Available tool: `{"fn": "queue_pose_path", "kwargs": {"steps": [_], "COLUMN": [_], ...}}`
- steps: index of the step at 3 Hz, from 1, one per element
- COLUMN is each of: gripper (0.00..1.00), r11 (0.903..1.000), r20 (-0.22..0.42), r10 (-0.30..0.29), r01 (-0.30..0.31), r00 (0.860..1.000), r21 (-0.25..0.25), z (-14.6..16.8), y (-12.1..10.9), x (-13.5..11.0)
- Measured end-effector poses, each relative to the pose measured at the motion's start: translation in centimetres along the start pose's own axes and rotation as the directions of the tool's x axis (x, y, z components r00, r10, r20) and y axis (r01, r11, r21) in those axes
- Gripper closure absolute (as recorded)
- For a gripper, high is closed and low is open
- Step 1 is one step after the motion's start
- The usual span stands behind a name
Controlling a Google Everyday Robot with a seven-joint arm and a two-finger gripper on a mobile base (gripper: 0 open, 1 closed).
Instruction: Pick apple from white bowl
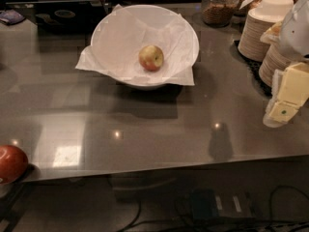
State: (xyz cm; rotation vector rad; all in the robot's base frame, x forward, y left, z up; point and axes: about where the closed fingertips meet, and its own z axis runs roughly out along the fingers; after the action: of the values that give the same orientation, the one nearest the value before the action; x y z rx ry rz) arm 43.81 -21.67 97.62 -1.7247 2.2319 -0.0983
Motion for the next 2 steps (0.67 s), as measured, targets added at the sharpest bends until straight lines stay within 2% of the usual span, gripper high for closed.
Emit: {"fn": "queue_pose_path", "kwargs": {"steps": [2], "gripper": [0.00], "r11": [0.9999], "r20": [0.019], "r10": [-0.004], "r01": [0.004], "r00": [1.000], "r21": [0.010], "z": [0.12], "y": [-0.23], "x": [-0.70]}}
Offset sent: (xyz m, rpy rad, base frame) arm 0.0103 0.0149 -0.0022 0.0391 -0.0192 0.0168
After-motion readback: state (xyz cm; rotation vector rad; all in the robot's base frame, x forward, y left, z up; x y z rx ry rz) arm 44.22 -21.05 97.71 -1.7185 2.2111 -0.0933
